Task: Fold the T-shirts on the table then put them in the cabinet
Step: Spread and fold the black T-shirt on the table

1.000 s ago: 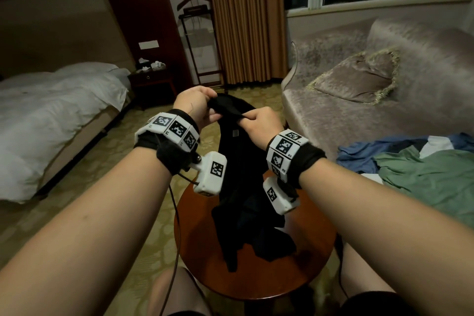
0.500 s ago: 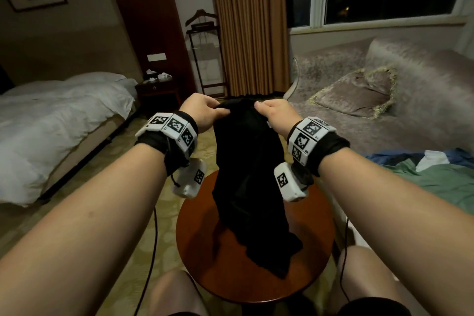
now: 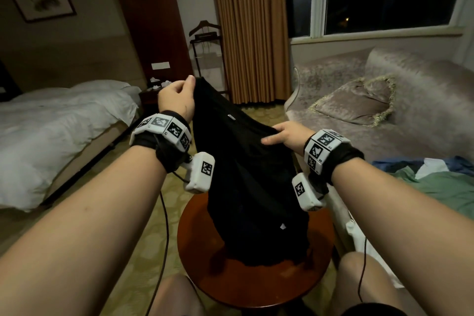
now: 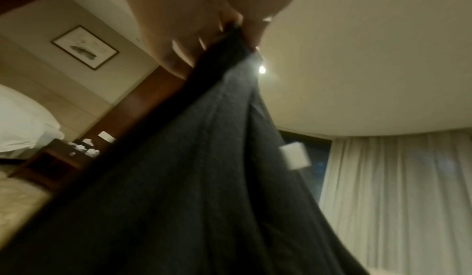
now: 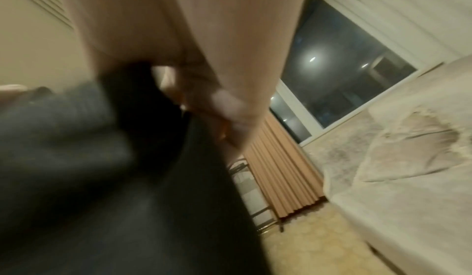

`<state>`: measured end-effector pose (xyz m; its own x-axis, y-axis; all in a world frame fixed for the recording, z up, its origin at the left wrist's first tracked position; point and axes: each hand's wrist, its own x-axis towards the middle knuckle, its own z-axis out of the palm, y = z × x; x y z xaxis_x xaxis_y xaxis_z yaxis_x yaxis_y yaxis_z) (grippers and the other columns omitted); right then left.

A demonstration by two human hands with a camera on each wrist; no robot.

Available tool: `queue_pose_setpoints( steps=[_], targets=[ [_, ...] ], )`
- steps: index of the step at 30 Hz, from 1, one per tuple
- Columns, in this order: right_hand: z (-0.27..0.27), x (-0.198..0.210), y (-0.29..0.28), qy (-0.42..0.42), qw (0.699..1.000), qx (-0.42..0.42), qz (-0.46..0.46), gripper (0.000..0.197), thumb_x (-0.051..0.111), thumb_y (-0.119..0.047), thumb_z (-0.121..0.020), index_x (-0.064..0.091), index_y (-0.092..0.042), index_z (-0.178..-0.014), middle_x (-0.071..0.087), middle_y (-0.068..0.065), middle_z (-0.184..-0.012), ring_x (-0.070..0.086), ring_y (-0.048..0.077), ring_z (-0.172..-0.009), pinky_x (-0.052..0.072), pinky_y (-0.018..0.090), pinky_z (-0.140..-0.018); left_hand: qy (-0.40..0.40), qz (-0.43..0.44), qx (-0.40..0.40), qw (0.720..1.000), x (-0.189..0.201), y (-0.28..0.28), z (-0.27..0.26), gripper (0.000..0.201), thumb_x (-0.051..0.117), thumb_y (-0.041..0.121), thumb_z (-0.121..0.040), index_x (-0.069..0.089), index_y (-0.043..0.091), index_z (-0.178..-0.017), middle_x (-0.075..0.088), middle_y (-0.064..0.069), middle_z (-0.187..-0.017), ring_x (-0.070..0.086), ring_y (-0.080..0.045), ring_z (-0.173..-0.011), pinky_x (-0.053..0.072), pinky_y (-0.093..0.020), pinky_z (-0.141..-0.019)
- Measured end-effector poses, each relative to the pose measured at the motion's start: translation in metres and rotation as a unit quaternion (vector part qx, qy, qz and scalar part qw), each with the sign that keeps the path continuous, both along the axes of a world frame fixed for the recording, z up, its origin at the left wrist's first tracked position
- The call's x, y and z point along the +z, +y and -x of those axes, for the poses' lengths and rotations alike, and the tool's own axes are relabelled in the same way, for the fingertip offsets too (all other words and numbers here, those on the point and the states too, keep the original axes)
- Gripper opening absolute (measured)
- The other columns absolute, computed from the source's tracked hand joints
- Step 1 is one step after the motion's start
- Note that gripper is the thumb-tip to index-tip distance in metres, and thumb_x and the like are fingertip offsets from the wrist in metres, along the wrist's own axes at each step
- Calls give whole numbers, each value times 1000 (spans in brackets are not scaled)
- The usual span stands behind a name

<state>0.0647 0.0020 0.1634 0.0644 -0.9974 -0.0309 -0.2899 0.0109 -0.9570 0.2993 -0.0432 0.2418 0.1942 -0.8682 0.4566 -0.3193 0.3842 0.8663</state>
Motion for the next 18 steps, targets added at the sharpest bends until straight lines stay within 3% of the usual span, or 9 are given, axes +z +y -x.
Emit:
queue_pose_setpoints(
  steps=[3,5,7,10,12,14,16,18],
  targets=[
    [5,-4,1,-30,998,-13,-46,11,61,4,-86,64,-5,-82,61,7,-73,56,18,-66,44,27,-63,-14,8,54,998,-1,-8,-8,35,50,39,-96,57,19,-68,58,-3,-78,53,-11,-73,44,-26,-74],
    [6,-4,1,-77,995,-29,-54,12,58,7,-87,61,-2,-80,54,11,-76,48,20,-67,35,28,-62,-14,13,70,997,-5,-13,-12,36,51,39,-95,53,20,-65,56,-6,-78,52,-13,-74,43,-26,-71],
    [6,-3,1,-103,993,-50,-42,11,59,5,-87,61,-2,-79,55,10,-74,51,20,-69,41,27,-63,-27,14,84,996,-10,-18,-15,37,51,38,-95,53,18,-64,54,-7,-76,49,-15,-71,40,-26,-67],
    [5,-1,3,-88,993,-80,2,20,63,-5,-87,59,-6,-67,58,-1,-50,56,13,-55,45,20,-50,-84,2,101,991,-18,-22,-20,37,48,37,-96,61,8,-76,52,-10,-72,44,-14,-59,35,-27,-64],
    [6,-3,3,-94,992,-88,19,20,66,-15,-86,64,-8,-68,63,-2,-51,60,17,-56,47,24,-57,-119,-16,108,987,-24,-25,-24,39,46,37,-97,60,6,-78,52,-10,-70,41,-12,-55,34,-28,-64],
    [6,-6,4,-122,989,-79,15,21,68,-28,-86,71,-8,-80,72,5,-70,68,22,-69,53,28,-69,-142,-29,117,982,-30,-28,-27,41,44,34,-98,53,5,-71,47,-6,-64,40,-15,-55,32,-29,-64],
    [6,-10,2,-118,990,-70,12,35,68,-43,-83,74,-8,-89,75,8,-86,71,22,-81,55,30,-78,-163,-42,127,978,-39,-31,-30,43,41,31,-100,42,10,-63,41,-2,-62,41,-22,-64,29,-29,-66],
    [5,-13,2,-109,993,-52,12,36,66,-46,-83,74,-11,-87,75,7,-86,72,20,-82,55,30,-78,-183,-61,127,973,-49,-35,-32,42,39,30,-101,39,13,-62,41,-3,-65,42,-23,-75,27,-28,-68]
  ],
)
